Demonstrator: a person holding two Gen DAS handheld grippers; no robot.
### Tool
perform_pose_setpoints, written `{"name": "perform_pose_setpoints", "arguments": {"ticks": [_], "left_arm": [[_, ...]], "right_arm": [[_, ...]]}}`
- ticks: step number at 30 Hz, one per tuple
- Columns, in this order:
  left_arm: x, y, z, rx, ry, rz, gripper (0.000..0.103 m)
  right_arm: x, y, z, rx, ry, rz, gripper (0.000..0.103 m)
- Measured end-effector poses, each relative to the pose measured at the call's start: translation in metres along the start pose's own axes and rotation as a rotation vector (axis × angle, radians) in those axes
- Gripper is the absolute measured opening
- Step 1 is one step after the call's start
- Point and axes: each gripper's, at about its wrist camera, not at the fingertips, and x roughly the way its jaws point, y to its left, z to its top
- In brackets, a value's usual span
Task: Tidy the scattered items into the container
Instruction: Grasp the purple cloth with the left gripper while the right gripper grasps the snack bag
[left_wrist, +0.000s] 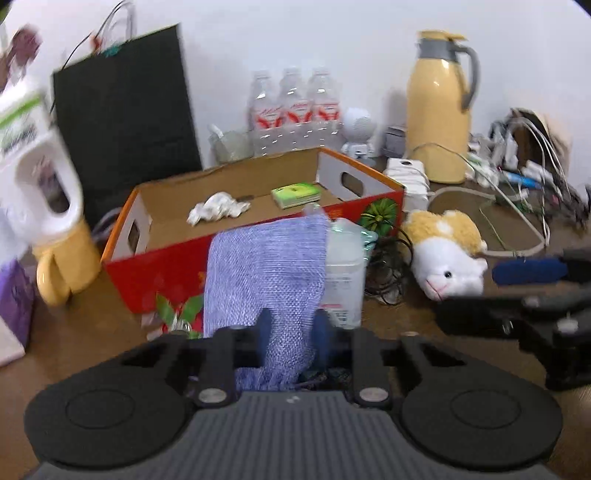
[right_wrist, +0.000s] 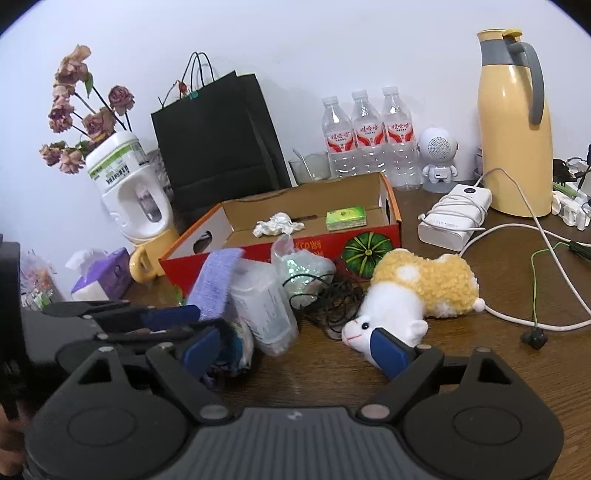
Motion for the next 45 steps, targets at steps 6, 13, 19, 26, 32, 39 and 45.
{"name": "perform_pose_setpoints", "arguments": {"ticks": [6, 13, 19, 26, 32, 39, 45], "left_arm": [[-0.046, 0.020, 0.001, -0.093, -0.123, -0.034, 0.004], [-0.109, 0.046, -0.006, -0.184, -0.261, 0.000, 0.002], [-0.104, 0.073, -0.026, -0.245, -0.160, -0.082, 0.006], [-0.051, 0.042, -0.039, -0.064, -0.072, 0.074, 0.079], [-0.017, 0.067, -0.050, -0.195, 0.070, 0.076, 0.080], [-0.018, 0.082, -0.055, -0.306, 0.083, 0.047, 0.026], [-0.049, 0.068, -0.054, -0.326, 0.015, 0.047, 0.008]], "right_arm": [[0.001, 0.007, -0.009, -0.028, 0.011, 0.016, 0.088], [0.024, 0.038, -0.024, -0.115, 0.058, 0.088, 0.086], [0.049, 0.058, -0.030, -0.174, 0.099, 0.082, 0.079], [0.068, 0.047, -0.026, -0.118, 0.133, 0.058, 0.079], [0.080, 0.050, -0.026, -0.141, 0.136, 0.041, 0.066], [0.085, 0.061, -0.029, -0.213, 0.130, 0.018, 0.031], [0.056, 0.061, -0.029, -0.184, 0.064, 0.031, 0.025]]}}
